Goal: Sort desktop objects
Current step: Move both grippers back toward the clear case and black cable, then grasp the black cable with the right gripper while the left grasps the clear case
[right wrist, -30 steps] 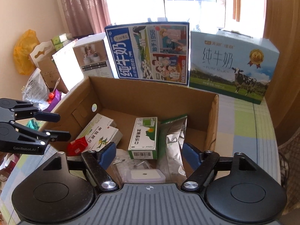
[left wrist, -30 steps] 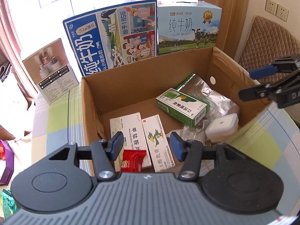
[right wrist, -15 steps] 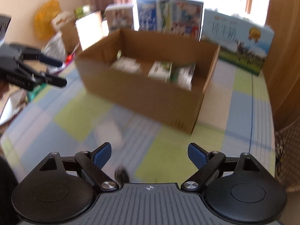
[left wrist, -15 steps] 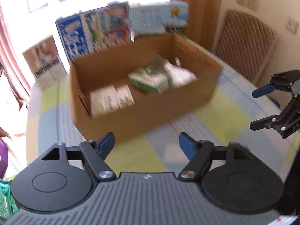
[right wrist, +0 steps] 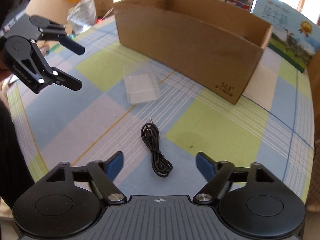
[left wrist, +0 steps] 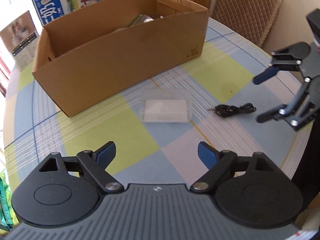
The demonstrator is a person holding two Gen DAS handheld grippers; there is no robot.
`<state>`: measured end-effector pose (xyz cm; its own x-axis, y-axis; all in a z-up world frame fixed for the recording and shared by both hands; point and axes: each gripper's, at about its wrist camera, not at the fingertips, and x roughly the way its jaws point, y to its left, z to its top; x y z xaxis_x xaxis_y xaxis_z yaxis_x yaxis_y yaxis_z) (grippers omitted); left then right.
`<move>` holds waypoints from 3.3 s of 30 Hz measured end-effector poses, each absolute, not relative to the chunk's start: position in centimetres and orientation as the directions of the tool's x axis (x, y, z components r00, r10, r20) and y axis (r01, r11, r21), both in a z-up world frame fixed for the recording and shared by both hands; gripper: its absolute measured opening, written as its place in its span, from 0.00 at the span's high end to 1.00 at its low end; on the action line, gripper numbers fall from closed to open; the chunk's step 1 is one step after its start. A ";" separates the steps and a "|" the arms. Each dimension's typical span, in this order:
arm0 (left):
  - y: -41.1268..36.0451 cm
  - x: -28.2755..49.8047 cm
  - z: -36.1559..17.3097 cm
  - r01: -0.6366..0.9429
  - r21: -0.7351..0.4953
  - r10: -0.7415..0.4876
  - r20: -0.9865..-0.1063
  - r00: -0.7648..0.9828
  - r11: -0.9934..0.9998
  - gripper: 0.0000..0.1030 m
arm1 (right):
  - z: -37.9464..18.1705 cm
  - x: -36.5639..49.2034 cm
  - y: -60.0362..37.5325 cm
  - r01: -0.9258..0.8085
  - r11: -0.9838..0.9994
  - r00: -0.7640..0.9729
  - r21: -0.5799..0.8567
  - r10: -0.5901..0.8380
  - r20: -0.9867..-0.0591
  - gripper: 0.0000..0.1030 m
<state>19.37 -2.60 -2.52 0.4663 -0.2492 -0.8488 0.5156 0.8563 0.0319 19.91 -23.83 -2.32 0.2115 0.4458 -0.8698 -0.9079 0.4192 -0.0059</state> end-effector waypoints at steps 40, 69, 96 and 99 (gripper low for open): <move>-9.4 27.3 -7.3 0.750 0.111 -0.229 -0.914 0.335 0.652 0.17 | -5.7 22.5 -21.3 -0.987 0.161 0.070 -0.009 0.374 -0.925 0.89; -7.7 20.9 -7.5 0.834 0.133 -0.248 -0.919 0.306 0.536 0.14 | -5.6 21.2 -24.3 -0.977 0.213 0.089 -0.009 0.370 -0.925 0.72; -7.3 21.4 -7.6 0.817 0.066 -0.308 -0.907 0.288 0.573 0.19 | -5.6 21.0 -23.8 -0.971 0.236 0.072 0.030 0.410 -0.909 0.73; -7.2 21.3 -7.6 0.818 0.052 -0.318 -0.906 0.281 0.573 0.19 | -5.6 21.0 -23.7 -0.969 0.245 0.073 0.033 0.412 -0.908 0.78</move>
